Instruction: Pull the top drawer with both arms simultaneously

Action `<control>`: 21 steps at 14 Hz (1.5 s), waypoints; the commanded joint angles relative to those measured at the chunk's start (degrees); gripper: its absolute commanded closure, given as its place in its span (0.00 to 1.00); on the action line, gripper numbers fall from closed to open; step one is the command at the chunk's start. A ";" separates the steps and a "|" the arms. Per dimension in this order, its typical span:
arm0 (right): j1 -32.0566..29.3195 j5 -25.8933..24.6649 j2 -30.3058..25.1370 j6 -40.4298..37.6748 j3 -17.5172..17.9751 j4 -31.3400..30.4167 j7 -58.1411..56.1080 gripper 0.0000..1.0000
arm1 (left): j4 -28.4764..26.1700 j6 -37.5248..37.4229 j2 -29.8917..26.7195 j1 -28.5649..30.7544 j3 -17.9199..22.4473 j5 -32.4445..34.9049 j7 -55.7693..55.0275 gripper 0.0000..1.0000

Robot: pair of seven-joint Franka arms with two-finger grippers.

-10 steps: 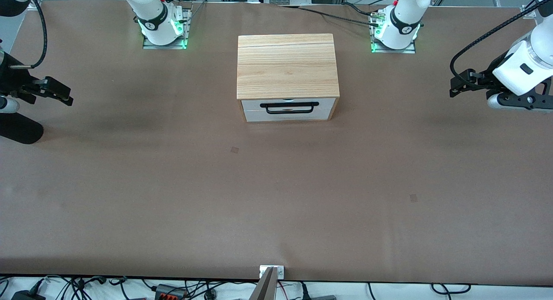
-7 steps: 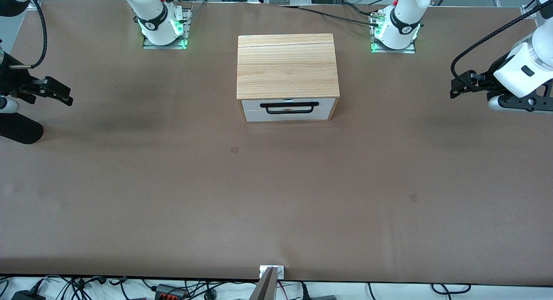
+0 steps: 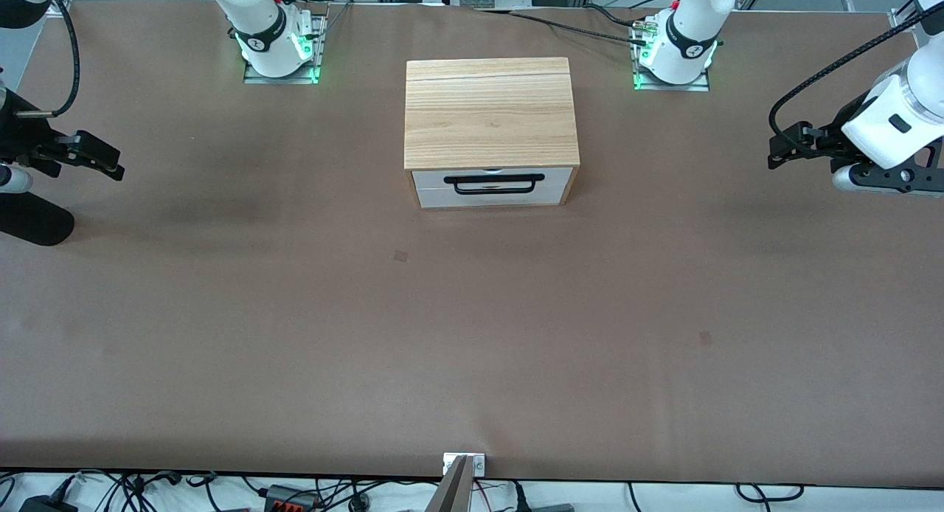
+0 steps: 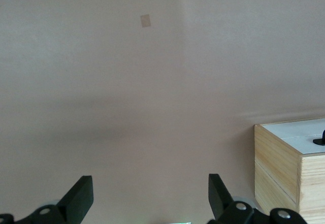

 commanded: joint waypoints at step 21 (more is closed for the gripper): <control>4.41 5.17 11.81 3.59 1.29 0.94 -0.59 0.00 | -0.79 -16.09 4.73 -0.20 -0.03 -24.24 1.06 0.00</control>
